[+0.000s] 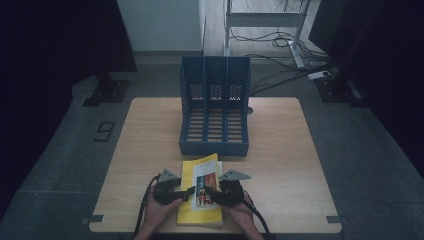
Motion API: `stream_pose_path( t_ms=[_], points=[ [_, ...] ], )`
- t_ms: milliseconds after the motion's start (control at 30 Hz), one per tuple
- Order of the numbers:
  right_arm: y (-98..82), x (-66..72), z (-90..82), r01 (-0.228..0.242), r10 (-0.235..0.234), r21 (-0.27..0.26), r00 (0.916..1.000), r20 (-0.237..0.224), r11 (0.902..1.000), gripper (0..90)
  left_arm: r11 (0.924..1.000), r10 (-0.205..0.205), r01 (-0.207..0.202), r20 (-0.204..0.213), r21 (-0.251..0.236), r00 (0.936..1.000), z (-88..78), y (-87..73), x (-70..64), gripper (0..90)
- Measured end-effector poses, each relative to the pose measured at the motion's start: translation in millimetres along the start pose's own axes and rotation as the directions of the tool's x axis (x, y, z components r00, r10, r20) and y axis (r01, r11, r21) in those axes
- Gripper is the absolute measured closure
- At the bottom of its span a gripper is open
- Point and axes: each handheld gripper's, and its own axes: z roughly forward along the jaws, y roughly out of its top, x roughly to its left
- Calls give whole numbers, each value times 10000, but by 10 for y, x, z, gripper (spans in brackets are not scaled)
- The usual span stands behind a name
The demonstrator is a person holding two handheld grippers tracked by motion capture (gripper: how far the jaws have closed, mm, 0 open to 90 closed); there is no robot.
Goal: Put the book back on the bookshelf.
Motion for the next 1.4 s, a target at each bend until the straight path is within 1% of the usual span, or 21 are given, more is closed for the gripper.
stream_pose_path(
  t_ms=[33,67,133,233,433,467,500,600,700,733,767,833,933,1133,1267,1333,1400],
  points=[
    [0,-19,-4,-85,84,-58,9999,-58,9999,569,10000,5,-5,-2,-6,10000,0,0,0,262],
    [-3,-71,2,-241,239,-110,9996,-179,9996,597,10000,14,-14,-2,-5,10000,1,0,0,261],
    [-6,-99,11,-303,300,-132,9994,-199,9995,601,10000,4,-4,-20,-16,10000,3,-1,-5,261],
    [-17,-159,56,-638,632,-138,9972,-393,9979,618,10000,74,-74,-124,-9,9999,7,-2,-17,260],
    [-13,-174,73,-604,597,-98,9966,-572,9981,634,10000,62,-63,-119,-26,9999,8,-3,-16,259],
    [-13,-174,73,-605,600,-53,9964,-607,9982,653,10000,62,-62,-114,-27,9999,8,-3,-16,259],
    [-13,-174,73,-605,600,-53,9964,-607,9982,653,10000,62,-62,-114,-24,9999,7,-3,-16,259],
    [-14,-179,71,-646,642,-40,9953,-721,9979,712,10000,67,-68,-109,-43,9999,9,-4,-15,259],
    [-8,-211,57,-880,866,-100,9914,-981,9961,760,10000,62,-63,-102,-37,9999,8,-4,-14,259],
    [-6,-212,53,-799,782,-126,9916,-1027,9967,781,10000,62,-63,-105,-36,9999,8,-4,-14,259],
    [-6,-212,53,-799,782,-126,9916,-1027,9967,781,10000,62,-62,-105,-40,9999,8,-4,-14,259],
    [-3,-200,43,-648,622,-217,9925,-1057,9977,801,10000,65,-65,-92,-41,9999,7,-5,-10,259],
    [-1,-198,35,-705,659,-364,9911,-1155,9968,819,9999,-3,2,-50,-140,10000,8,-13,-7,258],
    [-2,-190,26,-749,686,-494,9904,-1201,9960,835,9999,-63,63,24,-153,10000,6,-13,3,258],
    [-14,-182,20,-1016,921,-716,9880,-1243,9922,849,9997,-166,169,117,-196,9998,2,-15,15,258],
    [-19,-147,15,-904,799,-963,9910,-1076,9912,857,9995,-162,165,102,-256,9998,-1,-16,11,263],
    [-18,-137,11,-840,735,-1020,9919,-1033,9912,860,9994,-184,188,129,-284,9997,-1,-17,12,263]
  ],
)
